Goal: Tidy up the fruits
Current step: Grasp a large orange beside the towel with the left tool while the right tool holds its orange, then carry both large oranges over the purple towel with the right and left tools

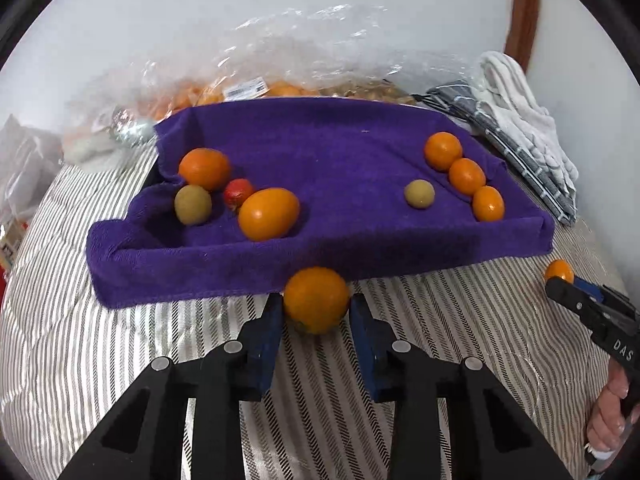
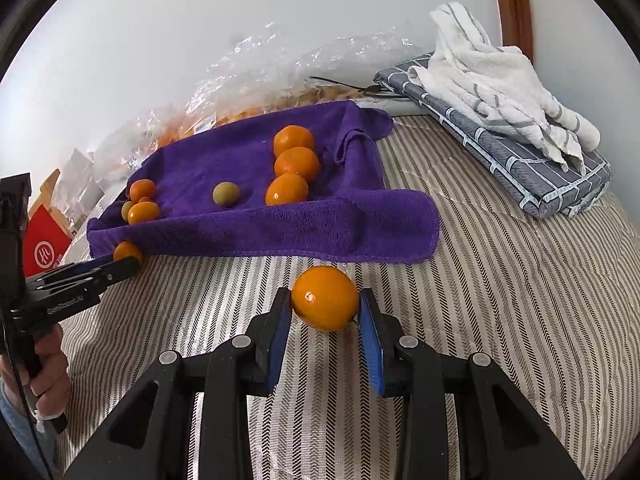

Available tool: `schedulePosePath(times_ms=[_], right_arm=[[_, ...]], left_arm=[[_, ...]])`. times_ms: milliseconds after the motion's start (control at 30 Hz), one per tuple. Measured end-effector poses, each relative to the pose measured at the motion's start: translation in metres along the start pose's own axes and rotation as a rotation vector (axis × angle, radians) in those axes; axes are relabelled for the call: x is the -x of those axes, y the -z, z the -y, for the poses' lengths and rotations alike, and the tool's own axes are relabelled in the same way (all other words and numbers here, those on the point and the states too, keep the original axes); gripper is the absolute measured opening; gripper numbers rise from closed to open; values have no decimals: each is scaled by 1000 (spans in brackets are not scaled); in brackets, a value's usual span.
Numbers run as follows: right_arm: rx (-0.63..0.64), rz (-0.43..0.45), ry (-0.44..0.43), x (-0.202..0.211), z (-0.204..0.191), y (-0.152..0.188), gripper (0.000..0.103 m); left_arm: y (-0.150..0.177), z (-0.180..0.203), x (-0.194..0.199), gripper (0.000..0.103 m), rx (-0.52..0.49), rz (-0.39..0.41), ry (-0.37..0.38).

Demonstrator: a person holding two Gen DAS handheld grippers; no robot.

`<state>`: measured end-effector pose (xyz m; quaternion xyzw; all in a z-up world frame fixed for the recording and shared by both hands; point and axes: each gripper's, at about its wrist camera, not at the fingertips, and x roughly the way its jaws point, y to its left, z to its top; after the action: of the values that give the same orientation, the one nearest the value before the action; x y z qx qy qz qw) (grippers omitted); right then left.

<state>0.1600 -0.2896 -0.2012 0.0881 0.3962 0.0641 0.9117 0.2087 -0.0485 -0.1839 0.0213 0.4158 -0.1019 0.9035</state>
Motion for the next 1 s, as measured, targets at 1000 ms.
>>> schedulePosePath(times_ms=[1000], right_arm=[[13,27,-89,7,-1,2,34]], left_arm=[[6,-37,51,32,109,239,87]])
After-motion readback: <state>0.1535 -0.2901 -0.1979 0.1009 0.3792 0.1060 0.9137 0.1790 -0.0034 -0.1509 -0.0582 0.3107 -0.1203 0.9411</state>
